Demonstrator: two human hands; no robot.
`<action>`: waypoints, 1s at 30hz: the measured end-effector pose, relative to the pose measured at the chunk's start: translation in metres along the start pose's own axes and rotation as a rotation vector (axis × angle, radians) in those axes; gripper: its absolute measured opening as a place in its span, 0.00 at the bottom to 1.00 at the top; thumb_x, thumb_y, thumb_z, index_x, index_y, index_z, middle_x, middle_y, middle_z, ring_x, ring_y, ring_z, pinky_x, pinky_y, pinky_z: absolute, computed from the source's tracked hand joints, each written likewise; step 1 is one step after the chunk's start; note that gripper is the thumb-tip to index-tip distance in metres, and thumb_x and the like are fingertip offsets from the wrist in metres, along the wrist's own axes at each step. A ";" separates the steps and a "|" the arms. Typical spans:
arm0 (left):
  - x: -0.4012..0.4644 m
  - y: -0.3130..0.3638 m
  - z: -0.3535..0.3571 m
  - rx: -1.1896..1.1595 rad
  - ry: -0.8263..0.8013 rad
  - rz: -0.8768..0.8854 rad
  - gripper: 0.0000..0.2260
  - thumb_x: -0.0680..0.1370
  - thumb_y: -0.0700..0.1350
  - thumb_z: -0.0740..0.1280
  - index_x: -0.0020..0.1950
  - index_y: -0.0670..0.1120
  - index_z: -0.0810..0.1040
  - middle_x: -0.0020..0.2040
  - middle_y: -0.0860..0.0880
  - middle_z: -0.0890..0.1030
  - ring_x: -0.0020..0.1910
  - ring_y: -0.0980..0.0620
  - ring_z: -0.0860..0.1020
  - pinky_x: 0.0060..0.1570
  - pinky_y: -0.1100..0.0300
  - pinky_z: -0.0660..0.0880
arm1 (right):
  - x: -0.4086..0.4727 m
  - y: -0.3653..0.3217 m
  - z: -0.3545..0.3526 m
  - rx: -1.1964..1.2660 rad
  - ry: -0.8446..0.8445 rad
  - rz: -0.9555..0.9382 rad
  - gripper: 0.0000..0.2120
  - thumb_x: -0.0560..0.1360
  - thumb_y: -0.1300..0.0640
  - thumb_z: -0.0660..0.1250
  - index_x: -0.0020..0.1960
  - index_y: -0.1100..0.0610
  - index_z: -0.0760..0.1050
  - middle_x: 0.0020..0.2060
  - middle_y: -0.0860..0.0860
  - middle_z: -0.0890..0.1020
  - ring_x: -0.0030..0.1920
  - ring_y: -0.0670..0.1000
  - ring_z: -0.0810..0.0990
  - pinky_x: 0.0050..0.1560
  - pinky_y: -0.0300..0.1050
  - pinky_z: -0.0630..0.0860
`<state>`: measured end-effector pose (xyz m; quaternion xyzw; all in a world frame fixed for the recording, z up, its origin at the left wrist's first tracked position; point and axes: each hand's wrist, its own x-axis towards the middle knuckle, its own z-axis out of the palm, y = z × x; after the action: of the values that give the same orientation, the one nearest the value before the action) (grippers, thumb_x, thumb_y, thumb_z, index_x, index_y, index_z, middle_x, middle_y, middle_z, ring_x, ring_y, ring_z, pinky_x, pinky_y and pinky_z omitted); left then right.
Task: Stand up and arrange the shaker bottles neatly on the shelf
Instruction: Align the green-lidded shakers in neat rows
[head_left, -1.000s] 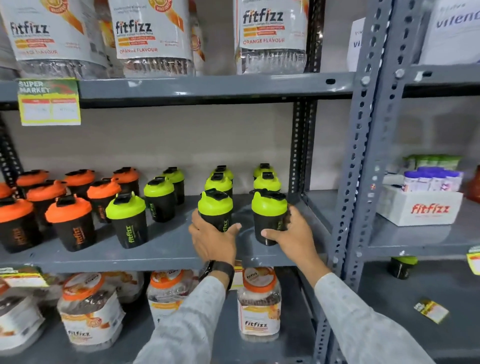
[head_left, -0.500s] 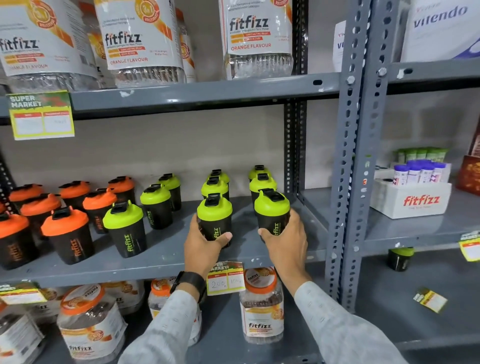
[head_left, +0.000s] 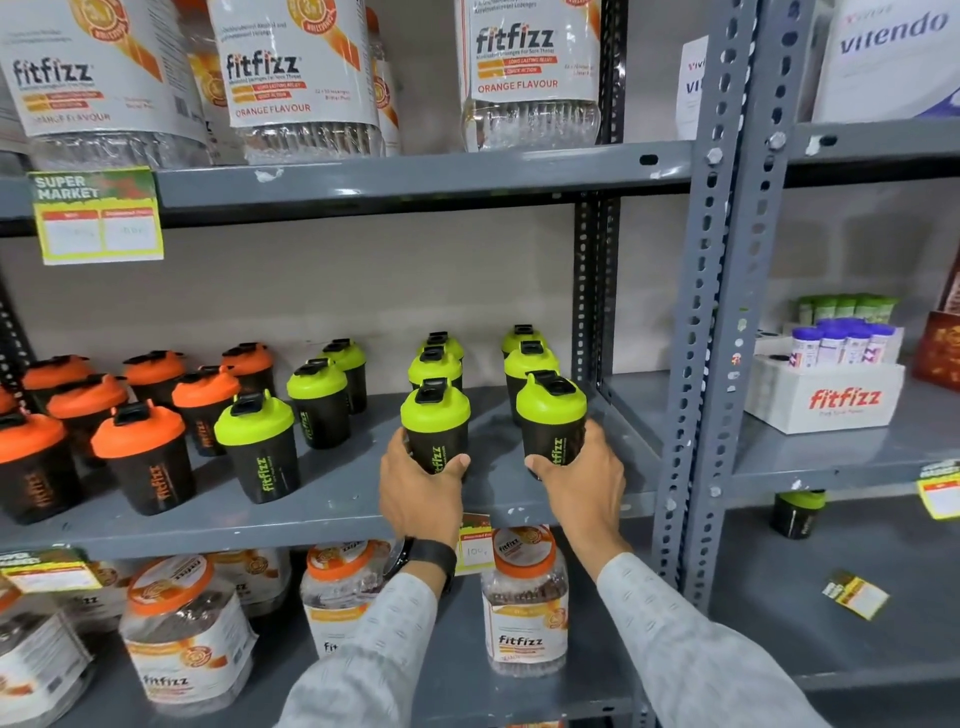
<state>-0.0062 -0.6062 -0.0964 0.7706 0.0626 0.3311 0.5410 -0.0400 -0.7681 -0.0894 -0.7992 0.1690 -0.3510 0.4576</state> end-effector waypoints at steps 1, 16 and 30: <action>0.001 -0.002 -0.001 0.002 0.002 0.004 0.35 0.65 0.49 0.82 0.70 0.49 0.74 0.60 0.47 0.81 0.59 0.43 0.79 0.57 0.47 0.77 | -0.001 -0.001 0.000 -0.005 0.016 -0.004 0.32 0.65 0.53 0.84 0.64 0.57 0.74 0.57 0.55 0.84 0.58 0.59 0.82 0.55 0.49 0.75; -0.004 -0.004 -0.009 0.023 -0.002 0.067 0.33 0.68 0.51 0.81 0.70 0.52 0.74 0.58 0.47 0.82 0.56 0.43 0.81 0.54 0.48 0.78 | -0.009 -0.004 0.004 -0.038 0.069 -0.031 0.38 0.65 0.49 0.84 0.67 0.57 0.70 0.60 0.55 0.81 0.60 0.60 0.81 0.57 0.54 0.77; -0.007 -0.007 -0.006 0.044 -0.008 0.065 0.35 0.68 0.53 0.80 0.72 0.54 0.70 0.61 0.49 0.83 0.58 0.44 0.82 0.56 0.46 0.79 | -0.006 0.004 0.002 0.002 0.002 -0.043 0.39 0.67 0.54 0.83 0.73 0.58 0.70 0.64 0.56 0.82 0.63 0.59 0.80 0.64 0.55 0.76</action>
<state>-0.0133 -0.6015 -0.1048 0.7853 0.0428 0.3438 0.5130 -0.0427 -0.7658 -0.0962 -0.8019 0.1519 -0.3618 0.4506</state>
